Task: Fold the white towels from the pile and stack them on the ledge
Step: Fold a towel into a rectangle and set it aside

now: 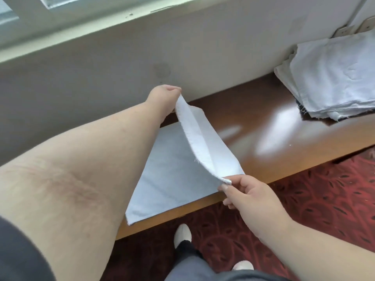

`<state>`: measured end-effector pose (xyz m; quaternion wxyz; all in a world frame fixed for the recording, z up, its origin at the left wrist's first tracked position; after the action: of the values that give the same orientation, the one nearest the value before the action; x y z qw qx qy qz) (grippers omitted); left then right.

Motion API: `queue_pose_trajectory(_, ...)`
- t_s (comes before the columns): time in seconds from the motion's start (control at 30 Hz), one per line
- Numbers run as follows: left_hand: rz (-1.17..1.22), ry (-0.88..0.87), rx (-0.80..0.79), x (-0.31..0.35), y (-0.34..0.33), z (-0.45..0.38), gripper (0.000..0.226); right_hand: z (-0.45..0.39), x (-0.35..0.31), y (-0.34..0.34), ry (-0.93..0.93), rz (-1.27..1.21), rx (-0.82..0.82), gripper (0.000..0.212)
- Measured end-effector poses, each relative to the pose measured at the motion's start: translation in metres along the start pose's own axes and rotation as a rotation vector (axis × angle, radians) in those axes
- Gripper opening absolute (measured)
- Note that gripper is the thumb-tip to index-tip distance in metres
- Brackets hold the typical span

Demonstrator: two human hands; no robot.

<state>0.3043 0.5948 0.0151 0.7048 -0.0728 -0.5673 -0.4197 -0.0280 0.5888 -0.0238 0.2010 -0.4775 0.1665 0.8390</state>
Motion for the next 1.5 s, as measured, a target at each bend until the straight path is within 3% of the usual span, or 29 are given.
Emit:
queue_pose_trajectory(0.13,-0.035,-0.021,-0.004,-0.020,0.048,0.004,0.036,-0.004,-0.005,-0.058,-0.032,0.147,-0.186,0.009)
queue_pose_trajectory(0.27,-0.106,0.010,0.003,-0.050,0.097,0.007,0.043,-0.014,-0.001,-0.129,-0.090,0.268,-0.343,0.023)
queue_pose_trajectory(0.63,-0.227,0.071,0.008,-0.158,0.197,0.010,0.048,-0.042,0.015,-0.250,-0.244,0.444,-0.491,0.028)
queue_pose_trajectory(0.9,-0.332,0.175,0.017,-0.251,0.203,-0.007,0.051,-0.058,0.056,-0.299,-0.361,0.615,-0.674,0.059)
queue_pose_trajectory(1.1,-0.373,0.209,-0.030,-0.281,0.194,-0.023,0.057,-0.064,0.076,-0.311,-0.409,0.702,-0.766,0.033)
queue_pose_trajectory(1.23,-0.454,0.235,-0.115,-0.290,0.187,-0.029,0.063,-0.058,0.077,-0.312,-0.444,0.758,-0.868,0.063)
queue_pose_trajectory(1.3,-0.556,0.280,-0.141,-0.292,0.184,-0.027,0.071,-0.065,0.071,-0.301,-0.463,0.685,-0.823,0.069)
queue_pose_trajectory(1.37,-0.638,0.309,-0.124,-0.290,0.182,-0.019,0.078,-0.083,0.063,-0.280,-0.427,0.598,-0.669,0.070)
queue_pose_trajectory(1.5,-0.762,0.304,-0.004,-0.278,0.173,0.012,0.078,-0.125,0.035,-0.214,-0.268,0.660,-0.310,0.046)
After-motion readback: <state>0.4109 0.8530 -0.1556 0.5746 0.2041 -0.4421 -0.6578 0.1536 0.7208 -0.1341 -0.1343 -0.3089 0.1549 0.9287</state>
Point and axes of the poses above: each hand's wrist, its own z-axis away from the middle knuckle, its own y-axis out of the back of the hand, x = y × z, the point moved 8 cm from there along -z, towards the middle knuckle, and after that the axes turned 9 degrees about -x, right-handed, at the moved point
